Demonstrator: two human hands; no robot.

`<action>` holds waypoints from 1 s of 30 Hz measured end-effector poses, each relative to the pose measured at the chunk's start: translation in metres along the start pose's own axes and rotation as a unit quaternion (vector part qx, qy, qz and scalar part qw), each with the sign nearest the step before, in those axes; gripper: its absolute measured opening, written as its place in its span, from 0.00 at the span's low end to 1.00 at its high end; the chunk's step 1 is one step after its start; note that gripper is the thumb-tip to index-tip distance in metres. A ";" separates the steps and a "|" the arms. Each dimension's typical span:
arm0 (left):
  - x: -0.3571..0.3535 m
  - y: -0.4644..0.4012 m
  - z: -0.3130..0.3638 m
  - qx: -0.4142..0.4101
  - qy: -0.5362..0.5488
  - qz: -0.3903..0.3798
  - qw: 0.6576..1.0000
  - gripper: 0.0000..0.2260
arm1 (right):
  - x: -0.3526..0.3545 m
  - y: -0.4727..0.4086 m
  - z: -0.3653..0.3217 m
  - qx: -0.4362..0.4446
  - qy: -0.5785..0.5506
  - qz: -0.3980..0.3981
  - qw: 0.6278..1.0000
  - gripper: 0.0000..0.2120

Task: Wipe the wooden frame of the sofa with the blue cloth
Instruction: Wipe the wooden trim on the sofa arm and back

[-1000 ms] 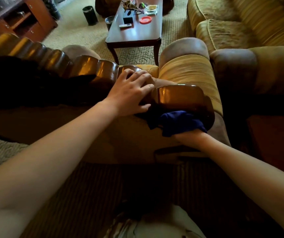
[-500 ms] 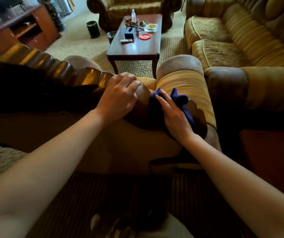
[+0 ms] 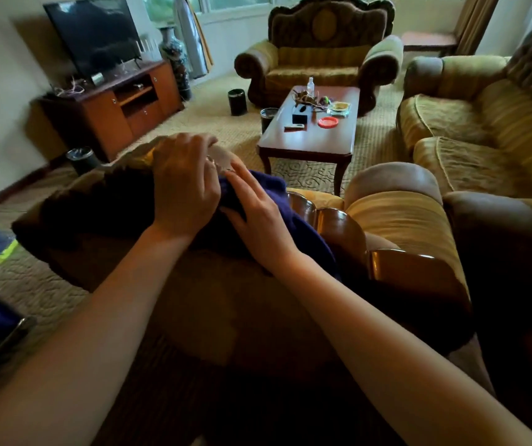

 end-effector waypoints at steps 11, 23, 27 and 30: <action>0.021 -0.041 -0.121 0.040 0.021 0.013 0.999 0.11 | -0.006 -0.066 0.006 -0.098 0.034 0.056 0.993 0.12; -0.036 -0.055 -0.180 0.154 0.227 -0.116 0.955 0.13 | -0.069 -0.119 -0.034 0.001 0.086 0.035 0.996 0.11; -0.040 -0.045 -0.197 0.233 0.354 -0.078 0.902 0.11 | -0.069 -0.136 -0.004 -0.113 0.076 -0.015 0.991 0.12; -0.042 -0.040 -0.216 0.300 0.430 -0.034 0.851 0.13 | -0.074 -0.138 -0.005 -0.117 0.060 -0.038 0.991 0.12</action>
Point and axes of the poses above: each hand's wrist, its own y-axis away from the middle knuckle, its own x-axis out of the back of the hand, z = x × y, the point moved 10 cm from there along -y, towards the middle knuckle
